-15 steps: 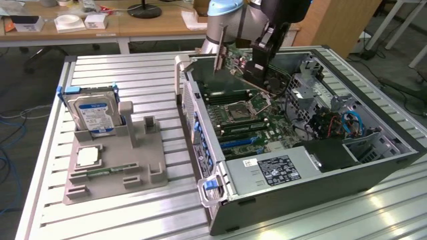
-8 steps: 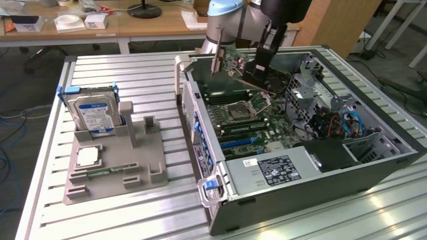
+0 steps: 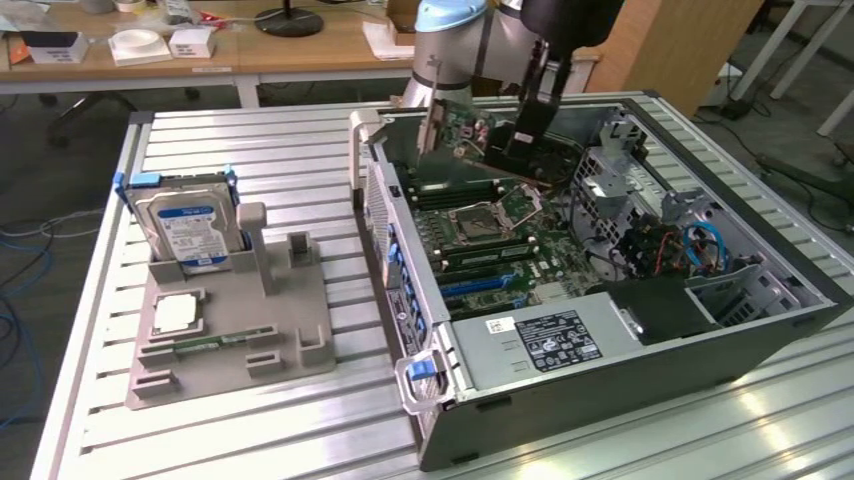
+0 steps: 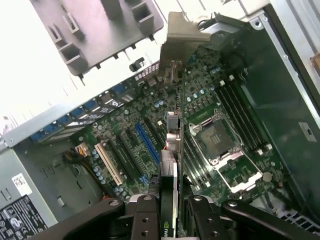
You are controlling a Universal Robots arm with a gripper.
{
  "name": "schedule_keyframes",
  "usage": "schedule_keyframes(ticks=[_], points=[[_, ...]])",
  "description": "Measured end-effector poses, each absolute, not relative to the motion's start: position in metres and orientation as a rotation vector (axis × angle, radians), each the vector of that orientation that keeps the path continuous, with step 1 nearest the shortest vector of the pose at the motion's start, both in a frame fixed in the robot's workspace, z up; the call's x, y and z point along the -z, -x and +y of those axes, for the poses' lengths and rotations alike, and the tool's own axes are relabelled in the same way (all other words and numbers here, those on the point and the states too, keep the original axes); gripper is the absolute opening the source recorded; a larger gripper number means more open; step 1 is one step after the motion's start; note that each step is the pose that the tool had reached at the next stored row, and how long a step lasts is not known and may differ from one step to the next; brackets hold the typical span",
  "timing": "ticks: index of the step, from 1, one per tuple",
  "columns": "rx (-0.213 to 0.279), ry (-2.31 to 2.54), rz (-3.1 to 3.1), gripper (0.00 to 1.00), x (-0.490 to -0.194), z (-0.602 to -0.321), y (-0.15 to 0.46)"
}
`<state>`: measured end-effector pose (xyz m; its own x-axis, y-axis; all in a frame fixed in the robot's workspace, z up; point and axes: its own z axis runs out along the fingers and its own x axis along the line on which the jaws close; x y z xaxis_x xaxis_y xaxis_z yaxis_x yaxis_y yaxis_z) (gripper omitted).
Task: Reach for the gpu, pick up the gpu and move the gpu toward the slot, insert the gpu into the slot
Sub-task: 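Insert the gpu into the slot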
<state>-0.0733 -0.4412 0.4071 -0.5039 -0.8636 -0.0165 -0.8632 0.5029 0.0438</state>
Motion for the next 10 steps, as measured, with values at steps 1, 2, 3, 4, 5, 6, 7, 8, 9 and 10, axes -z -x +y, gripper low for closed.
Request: schedule_keyframes(ticks=[1, 2, 3, 4, 5, 6, 7, 8, 9, 10], points=[[0.072, -1.583, -2.704, 0.27, -0.4068, -0.4412, 0.0731], [0.072, -1.597, -2.695, 0.27, -0.4065, -0.4412, 0.0725], [0.072, -1.607, -2.689, 0.27, -0.406, -0.4412, 0.0719], [0.072, -1.617, -2.682, 0.27, -0.4057, -0.4412, 0.0713], [0.072, -1.626, -2.677, 0.27, -0.4053, -0.4412, 0.0704], [0.071, -1.633, -2.674, 0.27, -0.4047, -0.4412, 0.0695], [0.07, -1.639, -2.671, 0.27, -0.4042, -0.4411, 0.0684], [0.069, -1.644, -2.67, 0.27, -0.4038, -0.4411, 0.0669], [0.067, -1.65, -2.667, 0.27, -0.4035, -0.4412, 0.0659], [0.067, -1.661, -2.661, 0.27, -0.4031, -0.4412, 0.0652]])
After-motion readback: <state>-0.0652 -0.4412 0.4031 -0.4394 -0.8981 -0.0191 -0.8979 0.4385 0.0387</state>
